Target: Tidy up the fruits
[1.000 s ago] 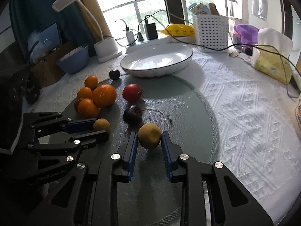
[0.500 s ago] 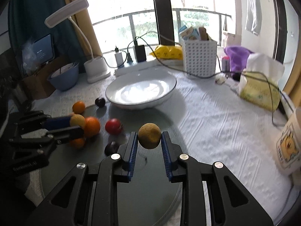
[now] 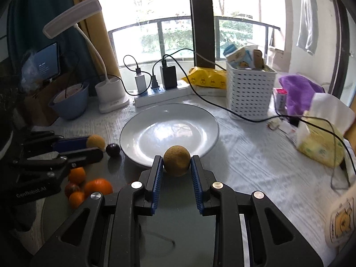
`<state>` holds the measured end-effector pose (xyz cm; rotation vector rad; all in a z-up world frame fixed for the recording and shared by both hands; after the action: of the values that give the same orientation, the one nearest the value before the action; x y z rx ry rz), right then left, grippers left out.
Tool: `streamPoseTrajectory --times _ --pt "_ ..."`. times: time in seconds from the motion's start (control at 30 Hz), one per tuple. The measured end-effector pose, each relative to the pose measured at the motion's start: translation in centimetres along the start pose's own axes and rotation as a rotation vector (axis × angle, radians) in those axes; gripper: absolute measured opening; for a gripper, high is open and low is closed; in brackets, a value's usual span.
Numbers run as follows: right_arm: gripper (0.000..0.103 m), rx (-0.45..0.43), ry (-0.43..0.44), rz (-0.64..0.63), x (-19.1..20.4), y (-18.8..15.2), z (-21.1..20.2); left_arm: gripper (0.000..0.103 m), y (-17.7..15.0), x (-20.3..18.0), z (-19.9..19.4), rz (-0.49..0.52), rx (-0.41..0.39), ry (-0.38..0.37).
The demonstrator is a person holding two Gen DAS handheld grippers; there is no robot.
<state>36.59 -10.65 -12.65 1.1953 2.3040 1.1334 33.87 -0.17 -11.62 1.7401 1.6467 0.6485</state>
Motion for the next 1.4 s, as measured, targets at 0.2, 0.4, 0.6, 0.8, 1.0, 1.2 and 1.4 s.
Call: streamPoseTrajectory --times 0.2,0.4,0.6,0.8,1.0,1.2,1.4 --pt "0.028 0.041 0.016 -0.004 0.4 0.7 3.1 0.025 1.2 1.4 2.0 -0.028 0.015 0.003" --pt "0.028 0.065 0.004 0.017 -0.3 1.4 5.2 0.026 1.8 2.2 3.8 -0.046 0.042 -0.005" --pt "0.042 0.044 -0.022 0.037 -1.2 2.2 5.1 0.045 2.6 2.3 3.6 -0.019 0.013 -0.001" --pt "0.043 0.031 -0.041 0.054 -1.5 2.0 3.8 0.048 2.4 2.8 2.1 -0.052 -0.011 -0.002" --pt "0.043 0.02 -0.052 0.066 -1.1 1.5 1.9 0.048 1.6 2.9 -0.1 -0.063 -0.032 0.005" --pt "0.043 0.01 -0.057 0.063 -0.1 0.8 -0.2 0.049 0.5 2.8 -2.5 -0.066 -0.053 0.014" --pt "0.043 0.009 -0.055 0.053 1.1 -0.1 -1.7 0.049 -0.8 2.7 -4.5 -0.068 -0.069 0.019"
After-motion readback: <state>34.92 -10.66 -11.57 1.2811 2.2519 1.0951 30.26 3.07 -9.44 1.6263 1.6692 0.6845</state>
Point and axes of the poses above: each gripper's, at about its wrist camera, not at the fingertips, and z roughly the way its jaws point, x to its left, y to its top, the point moved 10 cm from there along z, roughly the way its jaws point, and after that the axes turned 2 degrees about y, right-handed, at the moved point
